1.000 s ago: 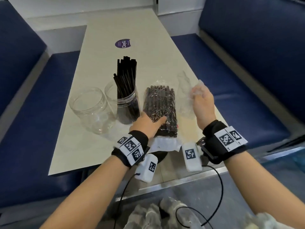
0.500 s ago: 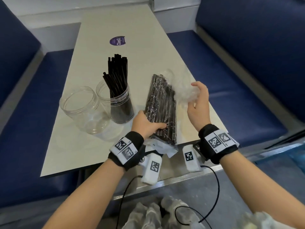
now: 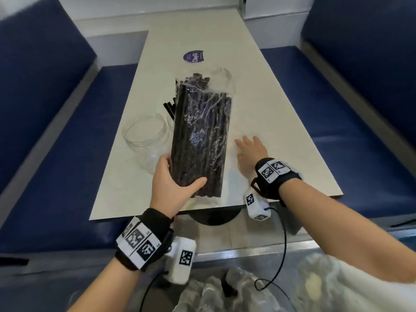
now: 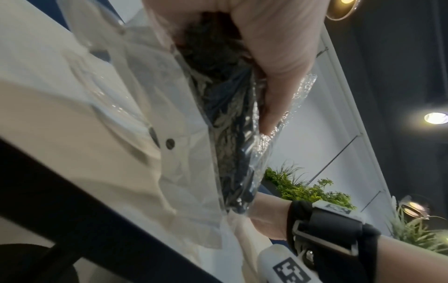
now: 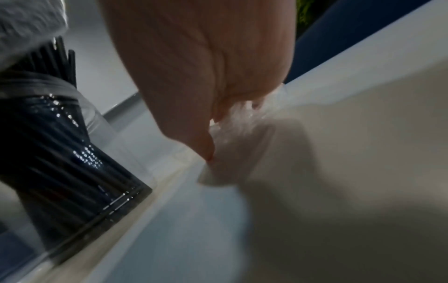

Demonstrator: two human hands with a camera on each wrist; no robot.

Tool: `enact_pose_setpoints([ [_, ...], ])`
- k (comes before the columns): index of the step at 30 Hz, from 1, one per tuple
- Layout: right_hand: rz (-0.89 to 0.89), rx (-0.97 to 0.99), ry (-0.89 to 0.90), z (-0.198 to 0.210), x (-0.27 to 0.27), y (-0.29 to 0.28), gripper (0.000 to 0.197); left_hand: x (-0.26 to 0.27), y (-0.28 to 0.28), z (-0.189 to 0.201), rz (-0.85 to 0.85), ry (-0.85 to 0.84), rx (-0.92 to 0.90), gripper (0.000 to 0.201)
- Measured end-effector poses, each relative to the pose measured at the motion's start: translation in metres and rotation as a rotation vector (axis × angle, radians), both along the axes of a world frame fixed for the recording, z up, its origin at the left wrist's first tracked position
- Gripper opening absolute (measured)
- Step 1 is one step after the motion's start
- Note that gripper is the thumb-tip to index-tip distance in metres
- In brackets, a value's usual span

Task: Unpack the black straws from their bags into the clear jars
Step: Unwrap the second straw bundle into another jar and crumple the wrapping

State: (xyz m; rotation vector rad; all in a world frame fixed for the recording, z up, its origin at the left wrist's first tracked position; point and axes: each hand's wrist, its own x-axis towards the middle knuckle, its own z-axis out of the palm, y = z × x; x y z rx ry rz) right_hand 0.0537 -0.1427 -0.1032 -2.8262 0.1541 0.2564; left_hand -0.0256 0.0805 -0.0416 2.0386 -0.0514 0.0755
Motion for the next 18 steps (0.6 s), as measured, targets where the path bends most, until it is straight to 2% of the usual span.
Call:
enact_pose_setpoints([
  [2, 0.043, -0.090, 0.097, -0.003, 0.005, 0.006, 0.058, 0.000, 0.008, -0.002, 0.000, -0.010, -0.005, 0.070],
  [5, 0.039, -0.049, 0.183, 0.009, 0.008, 0.014, 0.064, -0.002, 0.016, -0.004, -0.006, -0.024, -0.018, 0.070],
  [11, 0.005, -0.028, -0.024, 0.042, -0.010, 0.021, 0.060, -0.004, 0.027, -0.008, -0.018, -0.046, -0.058, 0.070],
  [13, 0.011, 0.063, -0.131, 0.054, -0.018, 0.023, 0.061, -0.003, 0.029, -0.010, -0.036, -0.059, -0.069, 0.071],
  [15, 0.050, 0.178, -0.229, 0.067, -0.026, 0.024, 0.071, -0.002, 0.030, -0.012, -0.053, -0.057, -0.081, 0.071],
  [16, 0.077, 0.268, -0.264, 0.073, -0.029, 0.024, 0.079, -0.001, 0.030, -0.013, -0.060, -0.058, -0.088, 0.072],
  [18, 0.136, 0.593, -0.276, 0.089, -0.035, 0.026, 0.090, 0.000, 0.031, -0.014, -0.069, -0.055, -0.106, 0.073],
])
